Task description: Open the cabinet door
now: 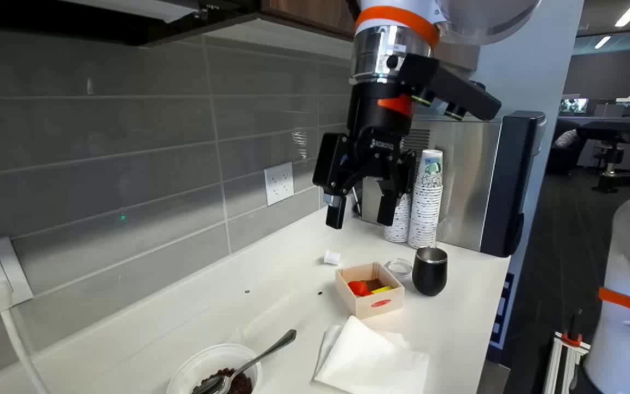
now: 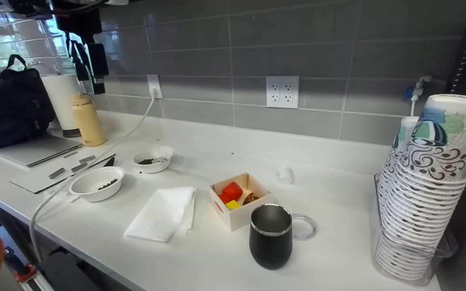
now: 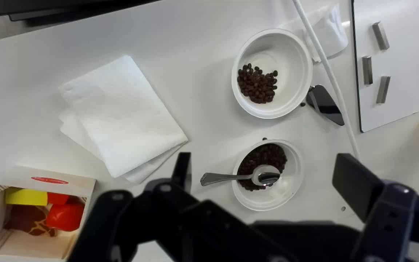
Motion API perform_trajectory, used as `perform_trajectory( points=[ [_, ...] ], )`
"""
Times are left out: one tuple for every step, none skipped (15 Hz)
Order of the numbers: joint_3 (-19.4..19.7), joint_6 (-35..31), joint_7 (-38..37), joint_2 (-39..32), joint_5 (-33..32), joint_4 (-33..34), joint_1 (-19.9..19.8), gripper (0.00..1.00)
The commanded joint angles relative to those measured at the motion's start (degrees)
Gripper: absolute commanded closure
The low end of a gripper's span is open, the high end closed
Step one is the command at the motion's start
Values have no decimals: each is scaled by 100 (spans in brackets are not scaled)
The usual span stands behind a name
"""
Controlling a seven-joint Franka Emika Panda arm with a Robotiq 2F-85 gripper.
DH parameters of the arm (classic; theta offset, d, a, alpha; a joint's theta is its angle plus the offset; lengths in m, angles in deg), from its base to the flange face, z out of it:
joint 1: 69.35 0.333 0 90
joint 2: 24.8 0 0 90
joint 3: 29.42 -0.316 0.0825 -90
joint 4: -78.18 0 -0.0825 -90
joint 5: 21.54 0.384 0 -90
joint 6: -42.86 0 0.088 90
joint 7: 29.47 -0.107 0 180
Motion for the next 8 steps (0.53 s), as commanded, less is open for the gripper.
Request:
perform_trajectory(
  points=[
    [-65, 37, 46, 11, 47, 17, -93, 0],
    [-66, 37, 46, 11, 47, 17, -93, 0],
    [-65, 37, 47, 11, 47, 17, -93, 0],
    [-71, 88, 28, 53, -70, 54, -144, 0],
    [-65, 143, 43, 110, -158, 72, -169, 0],
    [-94, 319, -43, 180, -369, 121, -262, 0],
    [-57, 458, 17, 232, -486, 148, -279, 0],
    [-25, 618, 46, 297, -614, 177, -323, 0]
  ],
)
